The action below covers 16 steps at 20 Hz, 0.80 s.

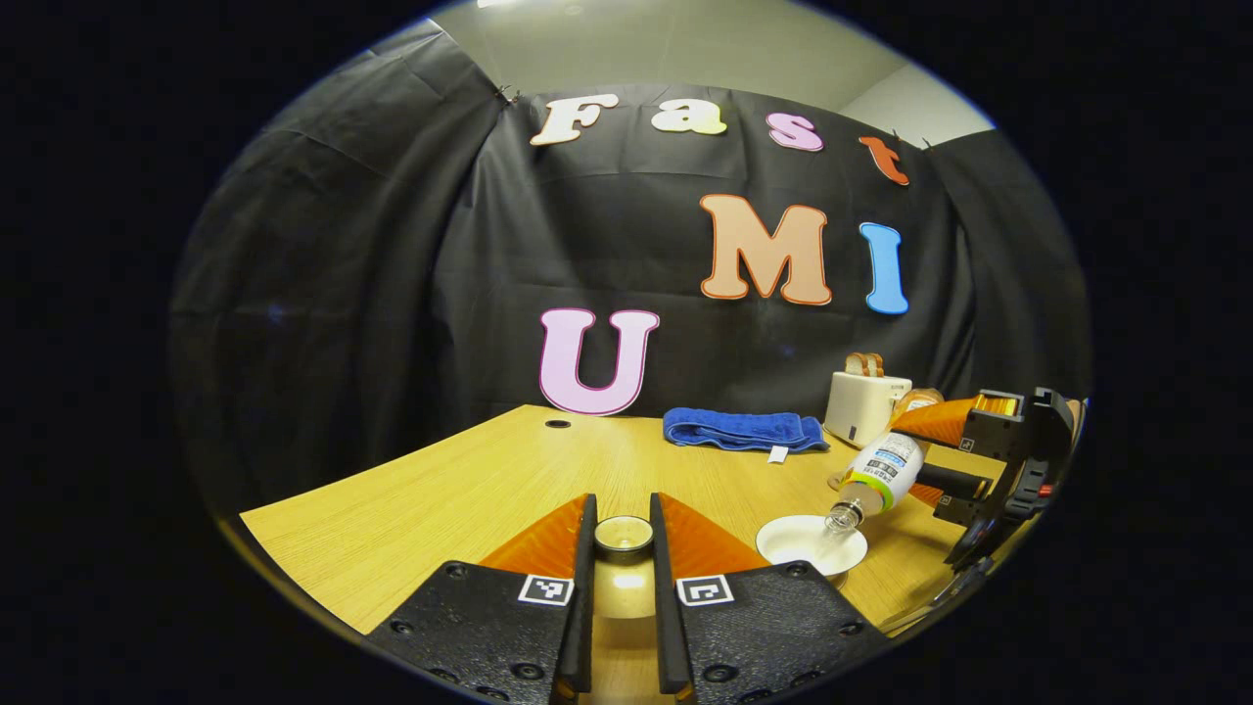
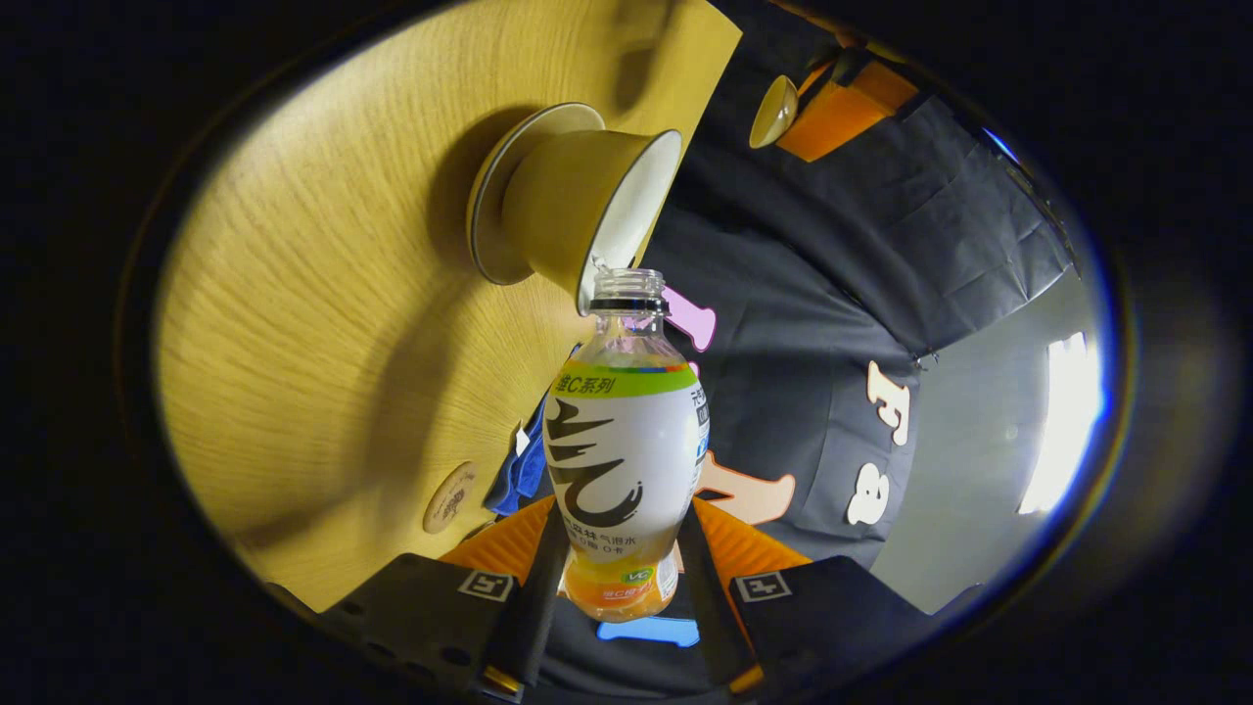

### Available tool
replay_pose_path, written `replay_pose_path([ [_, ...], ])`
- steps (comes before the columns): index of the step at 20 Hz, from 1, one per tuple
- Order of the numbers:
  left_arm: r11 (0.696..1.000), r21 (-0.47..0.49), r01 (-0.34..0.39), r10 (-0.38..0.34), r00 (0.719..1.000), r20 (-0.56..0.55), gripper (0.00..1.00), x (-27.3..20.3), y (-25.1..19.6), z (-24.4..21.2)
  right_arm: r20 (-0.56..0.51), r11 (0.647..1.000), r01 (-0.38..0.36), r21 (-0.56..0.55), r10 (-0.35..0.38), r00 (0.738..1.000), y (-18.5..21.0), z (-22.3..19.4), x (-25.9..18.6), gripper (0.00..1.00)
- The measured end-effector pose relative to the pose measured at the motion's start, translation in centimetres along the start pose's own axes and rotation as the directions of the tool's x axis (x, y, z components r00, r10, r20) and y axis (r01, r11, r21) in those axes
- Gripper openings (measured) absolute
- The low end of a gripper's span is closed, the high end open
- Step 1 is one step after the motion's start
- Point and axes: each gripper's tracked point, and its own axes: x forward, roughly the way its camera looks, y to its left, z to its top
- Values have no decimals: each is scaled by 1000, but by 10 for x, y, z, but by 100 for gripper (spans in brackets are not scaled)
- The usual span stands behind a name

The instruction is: Open the teacup lid with one hand, grasp the water bottle and pour water into the teacup with the other hand; after pouring, place the water bottle on the coaster and then close the teacup lid.

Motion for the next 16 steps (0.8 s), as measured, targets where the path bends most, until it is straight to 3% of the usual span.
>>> replay_pose_path([
  [7, 1000, -3, -3, 3, 1000, 0, 24, -2, 2, 1, 27, 997, 2, -71, 0, 1000, -4, 1, 3, 66],
  [16, 1000, 0, 8, -8, 1000, 6, 24, -3, -3, 5, 15, 1000, -4, -24, 5, 1000, -2, -1, 3, 65],
])
